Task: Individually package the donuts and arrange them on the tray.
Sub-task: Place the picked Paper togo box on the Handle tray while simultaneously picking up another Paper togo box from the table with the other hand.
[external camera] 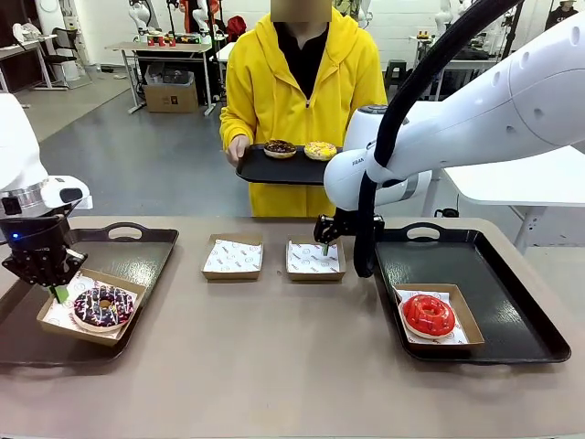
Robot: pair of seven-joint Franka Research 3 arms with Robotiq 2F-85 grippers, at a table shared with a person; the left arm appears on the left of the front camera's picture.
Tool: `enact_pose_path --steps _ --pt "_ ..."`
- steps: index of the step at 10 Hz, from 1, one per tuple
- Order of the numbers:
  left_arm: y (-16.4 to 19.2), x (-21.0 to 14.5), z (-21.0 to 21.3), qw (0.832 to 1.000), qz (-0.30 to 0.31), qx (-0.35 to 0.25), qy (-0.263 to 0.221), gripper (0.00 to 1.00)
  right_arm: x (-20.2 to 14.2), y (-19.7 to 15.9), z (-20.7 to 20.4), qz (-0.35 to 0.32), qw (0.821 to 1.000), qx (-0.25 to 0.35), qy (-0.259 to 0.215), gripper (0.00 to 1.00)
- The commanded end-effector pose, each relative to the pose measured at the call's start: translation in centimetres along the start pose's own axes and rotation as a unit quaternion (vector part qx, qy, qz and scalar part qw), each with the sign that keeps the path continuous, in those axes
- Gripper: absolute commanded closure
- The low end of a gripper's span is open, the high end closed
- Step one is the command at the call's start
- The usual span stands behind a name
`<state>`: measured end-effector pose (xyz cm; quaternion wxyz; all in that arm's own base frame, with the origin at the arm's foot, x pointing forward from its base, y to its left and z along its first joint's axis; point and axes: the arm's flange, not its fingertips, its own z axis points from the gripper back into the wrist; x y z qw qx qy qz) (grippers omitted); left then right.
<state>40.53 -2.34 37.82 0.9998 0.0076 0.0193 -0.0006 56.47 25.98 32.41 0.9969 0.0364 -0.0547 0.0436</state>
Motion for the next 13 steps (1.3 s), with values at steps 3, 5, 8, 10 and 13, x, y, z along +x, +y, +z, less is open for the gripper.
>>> enact_pose_path --steps 3,5,8,10,13 --pt "0.7 0.8 -2.1 1.0 -0.019 0.009 -0.008 0.99 -0.1 0.1 -1.0 -0.01 1.0 -0.006 -0.01 0.0" --pt "0.6 0.9 -2.3 1.0 -0.015 0.008 -0.008 0.99 -0.2 0.0 -1.2 -0.009 1.0 -0.006 -0.007 0.0" --pt "0.7 0.7 -2.3 1.0 -0.019 0.006 -0.008 0.42 -0.4 0.1 -1.1 0.008 1.0 0.0 -0.007 0.59" --pt "0.8 0.5 -2.1 1.0 -0.022 0.002 -0.008 0.0 -0.4 0.2 -1.1 0.002 1.0 0.001 -0.008 1.0" --pt "0.9 0.3 -1.8 1.0 -0.022 -0.003 -0.009 0.0 -0.3 0.1 -1.1 -0.003 1.0 0.002 -0.011 1.0"
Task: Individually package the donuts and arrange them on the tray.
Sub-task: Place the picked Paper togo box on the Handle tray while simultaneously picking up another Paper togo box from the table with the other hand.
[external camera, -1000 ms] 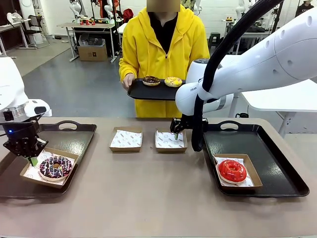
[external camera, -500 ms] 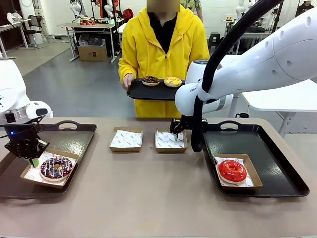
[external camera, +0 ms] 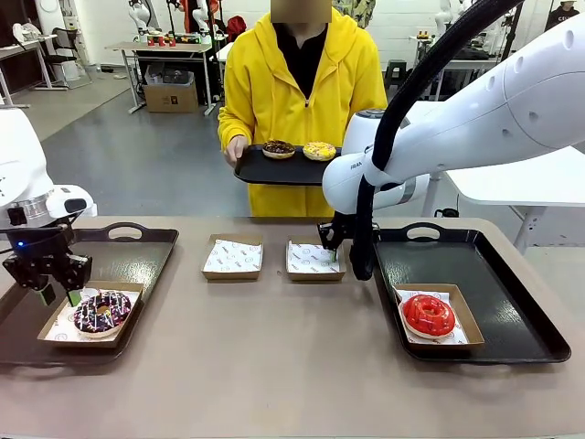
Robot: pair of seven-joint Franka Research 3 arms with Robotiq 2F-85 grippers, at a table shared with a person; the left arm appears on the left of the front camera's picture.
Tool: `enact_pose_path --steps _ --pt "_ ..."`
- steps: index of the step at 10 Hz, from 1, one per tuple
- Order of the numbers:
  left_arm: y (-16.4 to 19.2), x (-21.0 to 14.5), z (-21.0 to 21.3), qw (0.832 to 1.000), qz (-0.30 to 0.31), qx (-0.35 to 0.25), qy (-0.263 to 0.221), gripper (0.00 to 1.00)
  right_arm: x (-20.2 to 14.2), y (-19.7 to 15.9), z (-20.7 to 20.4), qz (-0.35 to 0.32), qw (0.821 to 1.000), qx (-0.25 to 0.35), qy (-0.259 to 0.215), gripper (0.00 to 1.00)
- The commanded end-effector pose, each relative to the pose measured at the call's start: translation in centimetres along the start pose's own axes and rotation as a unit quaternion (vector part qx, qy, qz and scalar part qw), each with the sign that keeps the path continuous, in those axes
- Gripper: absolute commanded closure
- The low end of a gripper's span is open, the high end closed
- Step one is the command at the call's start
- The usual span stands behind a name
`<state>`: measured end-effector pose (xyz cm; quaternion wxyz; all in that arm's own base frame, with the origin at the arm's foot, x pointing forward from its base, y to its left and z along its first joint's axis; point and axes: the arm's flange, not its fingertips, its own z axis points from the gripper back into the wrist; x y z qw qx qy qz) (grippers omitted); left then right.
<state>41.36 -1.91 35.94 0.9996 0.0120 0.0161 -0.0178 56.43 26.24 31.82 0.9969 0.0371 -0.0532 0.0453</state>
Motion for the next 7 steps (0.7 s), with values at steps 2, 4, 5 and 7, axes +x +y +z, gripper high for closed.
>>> enact_pose_path --steps 2,4,5,7 --pt "0.5 -0.8 0.2 1.0 -0.004 -0.01 -0.005 0.01 -0.1 -0.3 0.0 -0.016 1.0 0.001 -0.02 1.0" --pt "0.6 -0.9 0.5 1.0 -0.007 -0.017 -0.004 0.0 -0.1 -0.5 0.4 -0.019 1.0 0.001 -0.024 1.0" --pt "0.6 -0.9 0.8 1.0 -0.007 -0.022 -0.002 0.0 -0.1 -0.4 0.4 -0.02 0.999 0.001 -0.025 1.0" --pt "1.0 -1.2 1.7 0.998 -0.001 -0.06 0.012 0.01 -0.2 -0.2 1.6 -0.024 1.0 -0.004 -0.017 1.0"
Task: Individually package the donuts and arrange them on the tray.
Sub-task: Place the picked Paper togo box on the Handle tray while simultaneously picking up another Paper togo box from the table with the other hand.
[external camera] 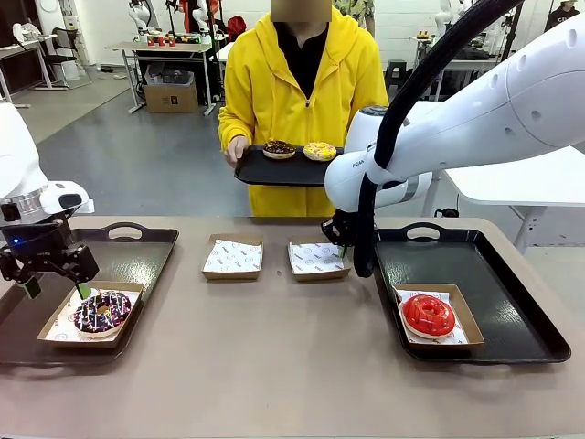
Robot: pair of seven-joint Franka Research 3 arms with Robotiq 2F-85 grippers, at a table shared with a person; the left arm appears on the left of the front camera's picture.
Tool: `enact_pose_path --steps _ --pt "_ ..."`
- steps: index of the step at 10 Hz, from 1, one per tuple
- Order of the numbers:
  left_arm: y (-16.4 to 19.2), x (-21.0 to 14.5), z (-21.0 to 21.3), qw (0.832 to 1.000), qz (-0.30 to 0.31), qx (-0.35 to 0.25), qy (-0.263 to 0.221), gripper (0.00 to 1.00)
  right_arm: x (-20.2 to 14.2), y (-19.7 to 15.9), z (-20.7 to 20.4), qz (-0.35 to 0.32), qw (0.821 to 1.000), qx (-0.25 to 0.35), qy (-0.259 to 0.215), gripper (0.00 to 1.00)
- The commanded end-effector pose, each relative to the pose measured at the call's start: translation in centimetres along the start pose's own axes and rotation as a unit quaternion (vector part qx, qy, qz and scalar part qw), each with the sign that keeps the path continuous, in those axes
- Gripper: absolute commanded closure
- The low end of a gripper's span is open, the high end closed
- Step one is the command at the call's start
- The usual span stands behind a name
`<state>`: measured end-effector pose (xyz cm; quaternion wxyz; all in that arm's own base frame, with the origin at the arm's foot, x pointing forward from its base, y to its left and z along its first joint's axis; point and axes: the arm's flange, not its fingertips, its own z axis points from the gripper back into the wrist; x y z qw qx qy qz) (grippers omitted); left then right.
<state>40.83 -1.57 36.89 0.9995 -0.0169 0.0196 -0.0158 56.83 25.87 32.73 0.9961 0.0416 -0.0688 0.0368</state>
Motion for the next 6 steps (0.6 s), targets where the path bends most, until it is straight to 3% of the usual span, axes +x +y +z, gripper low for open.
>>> enact_pose_path --steps 1,4,6 --pt "1.3 -1.2 1.8 0.996 -0.017 -0.091 0.018 0.01 -0.8 0.6 2.4 -0.013 1.0 -0.006 0.0 1.0" --pt "6.7 -5.6 6.5 0.948 -0.077 -0.301 -0.068 0.01 -0.1 0.9 11.2 -0.019 0.999 -0.013 -0.049 1.0" --pt "12.6 -8.4 8.7 0.888 -0.096 -0.434 -0.12 0.01 1.0 0.3 15.6 -0.042 0.997 -0.021 -0.067 1.0"
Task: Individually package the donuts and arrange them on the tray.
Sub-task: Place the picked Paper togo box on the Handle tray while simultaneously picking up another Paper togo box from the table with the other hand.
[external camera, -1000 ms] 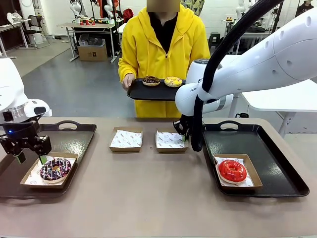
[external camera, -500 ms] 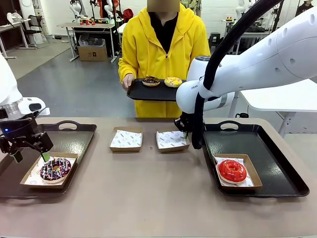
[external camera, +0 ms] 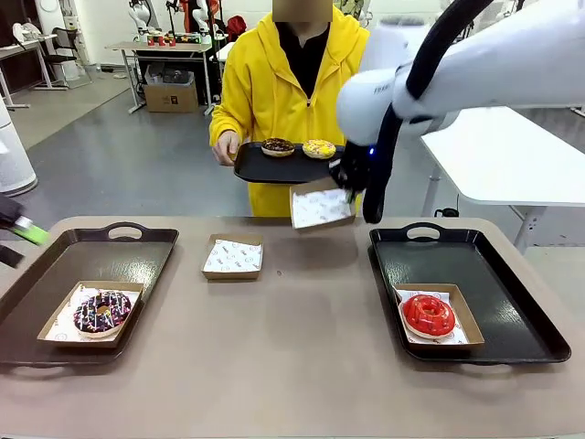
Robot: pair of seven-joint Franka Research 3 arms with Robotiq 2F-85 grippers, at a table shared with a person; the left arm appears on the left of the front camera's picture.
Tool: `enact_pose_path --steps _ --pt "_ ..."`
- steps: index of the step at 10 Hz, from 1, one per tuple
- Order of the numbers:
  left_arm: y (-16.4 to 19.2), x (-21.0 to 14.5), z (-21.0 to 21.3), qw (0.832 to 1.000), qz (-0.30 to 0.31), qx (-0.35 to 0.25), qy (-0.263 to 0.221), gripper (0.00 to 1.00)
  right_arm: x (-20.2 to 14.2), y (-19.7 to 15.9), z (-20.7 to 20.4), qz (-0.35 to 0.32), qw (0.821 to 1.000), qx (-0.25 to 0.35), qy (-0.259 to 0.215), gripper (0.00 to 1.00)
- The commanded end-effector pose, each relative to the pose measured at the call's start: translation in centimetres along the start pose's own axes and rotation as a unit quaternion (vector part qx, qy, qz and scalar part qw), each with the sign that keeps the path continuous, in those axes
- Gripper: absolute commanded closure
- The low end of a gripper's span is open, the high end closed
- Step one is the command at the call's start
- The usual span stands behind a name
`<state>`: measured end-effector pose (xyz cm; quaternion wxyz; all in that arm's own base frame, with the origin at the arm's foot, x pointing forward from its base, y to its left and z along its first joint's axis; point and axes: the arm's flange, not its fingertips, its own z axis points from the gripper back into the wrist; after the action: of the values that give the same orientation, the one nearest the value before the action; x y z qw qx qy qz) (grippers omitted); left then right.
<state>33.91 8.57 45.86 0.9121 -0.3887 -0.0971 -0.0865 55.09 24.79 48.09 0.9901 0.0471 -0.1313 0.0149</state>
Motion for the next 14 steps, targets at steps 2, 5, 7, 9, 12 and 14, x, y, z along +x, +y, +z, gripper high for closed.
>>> enact_pose_path --steps 2,5,7,9,12,14 --pt "5.8 -3.4 6.5 0.978 -0.006 -0.191 -0.078 0.01 2.2 0.0 1.7 -0.033 0.999 -0.038 0.004 1.0" --pt "11.4 -5.7 8.4 0.956 0.056 -0.255 -0.133 0.01 3.8 -0.7 1.4 -0.049 0.997 -0.038 0.036 1.0" --pt "11.9 -5.6 8.2 0.956 0.094 -0.235 -0.149 0.01 3.9 -0.8 0.8 -0.051 0.997 -0.039 0.041 1.0" --pt "11.6 -7.4 8.2 0.955 0.068 -0.25 -0.14 0.01 3.3 -1.3 0.6 -0.038 0.998 -0.031 0.039 1.0" --pt "11.6 -7.4 8.2 0.955 0.068 -0.25 -0.14 0.01 3.3 -1.3 0.6 -0.038 0.998 -0.031 0.039 1.0" --pt "11.6 -7.4 8.2 0.955 0.068 -0.25 -0.14 0.01 3.3 -1.3 0.6 -0.038 0.998 -0.031 0.039 1.0"
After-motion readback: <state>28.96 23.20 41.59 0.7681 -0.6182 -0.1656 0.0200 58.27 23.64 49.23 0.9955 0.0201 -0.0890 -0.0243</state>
